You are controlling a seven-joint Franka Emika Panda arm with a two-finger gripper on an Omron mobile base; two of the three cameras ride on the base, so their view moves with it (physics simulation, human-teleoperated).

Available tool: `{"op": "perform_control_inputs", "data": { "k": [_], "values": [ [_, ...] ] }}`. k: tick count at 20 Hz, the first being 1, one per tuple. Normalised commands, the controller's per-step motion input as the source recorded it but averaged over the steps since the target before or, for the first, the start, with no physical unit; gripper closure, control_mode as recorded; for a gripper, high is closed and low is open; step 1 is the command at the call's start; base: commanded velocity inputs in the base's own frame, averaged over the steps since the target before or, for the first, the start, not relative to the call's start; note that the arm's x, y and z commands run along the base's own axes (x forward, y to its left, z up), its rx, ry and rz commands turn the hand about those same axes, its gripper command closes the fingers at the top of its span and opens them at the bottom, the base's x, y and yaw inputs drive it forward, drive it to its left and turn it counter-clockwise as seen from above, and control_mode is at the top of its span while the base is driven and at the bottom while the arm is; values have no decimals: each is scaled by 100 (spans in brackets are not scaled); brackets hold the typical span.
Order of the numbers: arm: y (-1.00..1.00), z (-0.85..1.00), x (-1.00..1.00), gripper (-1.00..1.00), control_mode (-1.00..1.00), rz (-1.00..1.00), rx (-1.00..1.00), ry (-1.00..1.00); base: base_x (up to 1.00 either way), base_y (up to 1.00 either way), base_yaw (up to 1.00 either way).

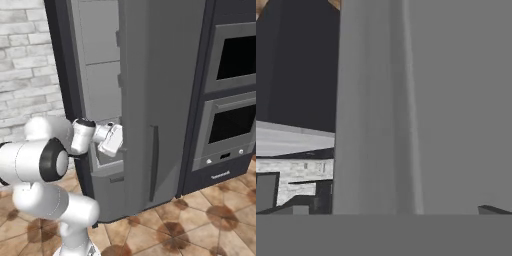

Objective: Place one of the steaks on the plate and the other in the bowl. Then place the bowl in the fridge.

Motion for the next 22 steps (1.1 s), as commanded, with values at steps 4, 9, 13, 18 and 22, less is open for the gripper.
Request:
{"op": "perform_control_inputs", "data": {
  "k": [4, 9, 13, 18, 22],
  "values": [
    [-100, 0, -62, -100, -100, -8, 0, 6, 0, 0, 0],
    [-100, 0, -54, -100, -100, -6, 0, 1, 0, 0, 0],
    [-100, -5, -21, -100, -100, -7, 0, 2, 0, 0, 0],
    [-100, -6, 6, -100, -100, -7, 0, 4, 0, 0, 0],
    [-100, -20, 46, -100, -100, -16, 3, -1, 0, 0, 0]
  ]
}}
